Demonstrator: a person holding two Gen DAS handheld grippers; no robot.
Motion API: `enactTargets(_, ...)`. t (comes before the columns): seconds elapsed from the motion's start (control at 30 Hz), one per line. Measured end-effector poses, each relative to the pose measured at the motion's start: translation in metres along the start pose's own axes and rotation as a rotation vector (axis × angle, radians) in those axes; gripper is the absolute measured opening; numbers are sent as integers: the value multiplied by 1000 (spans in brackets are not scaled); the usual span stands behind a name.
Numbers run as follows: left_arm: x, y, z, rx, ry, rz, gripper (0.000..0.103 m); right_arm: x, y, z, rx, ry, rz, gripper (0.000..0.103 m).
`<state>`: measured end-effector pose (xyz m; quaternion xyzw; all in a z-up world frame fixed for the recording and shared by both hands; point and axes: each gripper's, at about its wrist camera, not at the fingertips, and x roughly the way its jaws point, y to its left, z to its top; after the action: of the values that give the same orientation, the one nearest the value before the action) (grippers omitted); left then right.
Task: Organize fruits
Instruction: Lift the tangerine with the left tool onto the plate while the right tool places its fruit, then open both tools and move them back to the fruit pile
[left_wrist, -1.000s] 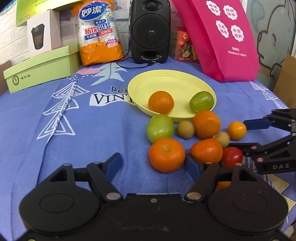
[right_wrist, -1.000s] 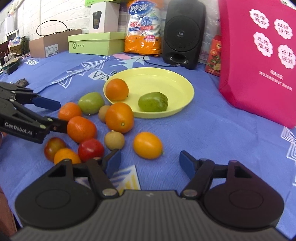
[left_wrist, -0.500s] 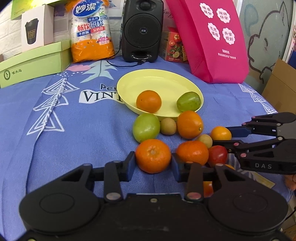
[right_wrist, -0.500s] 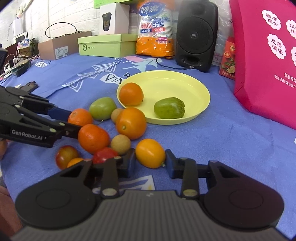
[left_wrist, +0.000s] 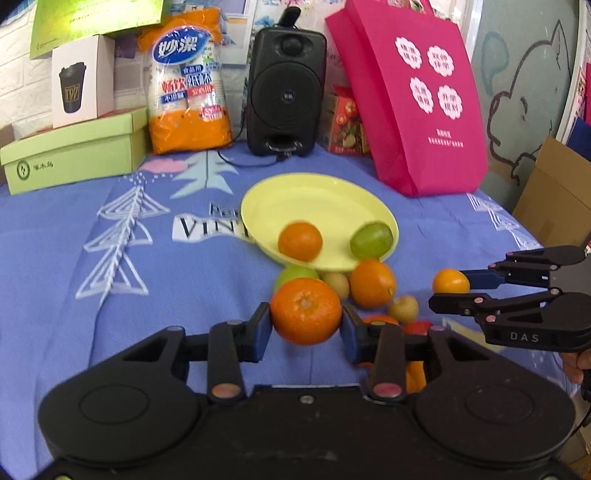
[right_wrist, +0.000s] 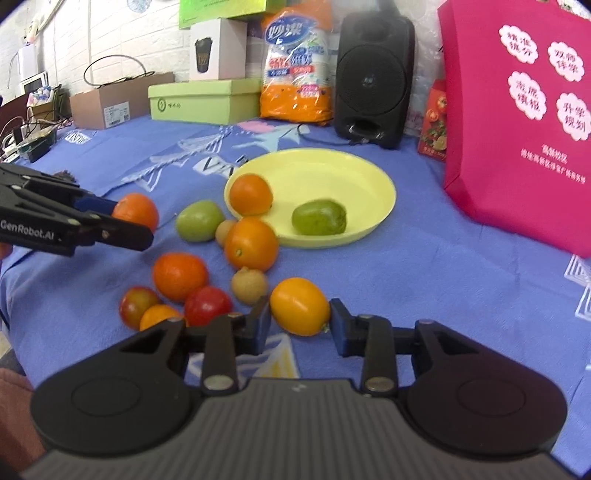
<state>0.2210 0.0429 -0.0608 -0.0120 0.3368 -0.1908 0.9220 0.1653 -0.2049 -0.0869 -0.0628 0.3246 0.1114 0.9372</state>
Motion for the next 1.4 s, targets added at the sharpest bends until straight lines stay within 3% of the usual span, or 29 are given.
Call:
enactTargets(0.3,53,18,66,-13,-18,0,39,30,9,51,-61,-51,39,33)
enactTargets(0.57,124,32,94,-41,54,2,40,70,20,66,-85,-12,56,33)
enactTargets(0.6,130,32,95,-39,61,8,41,72,20,67,-87,-8,55,34)
enactTargets(0.67,138,31,96,-42,67,26,60,75,22,67,-92,-7,55,34)
enactTargets(0.7,137,30,97,-48,53,44,76,75,23,68,-93,-11,50,34)
enactTargets(0.73,134,31,98,-52,35,52,82,74,23,68,-94,-16,44,35)
enactTargets(1.0,86,40,86,-43,-32,108,84,44,10,60,-56,-60,6,43)
enactTargets(1.4,18,39,10,-80,-13,123,85,0,-2,11,-2,-33,-21,46)
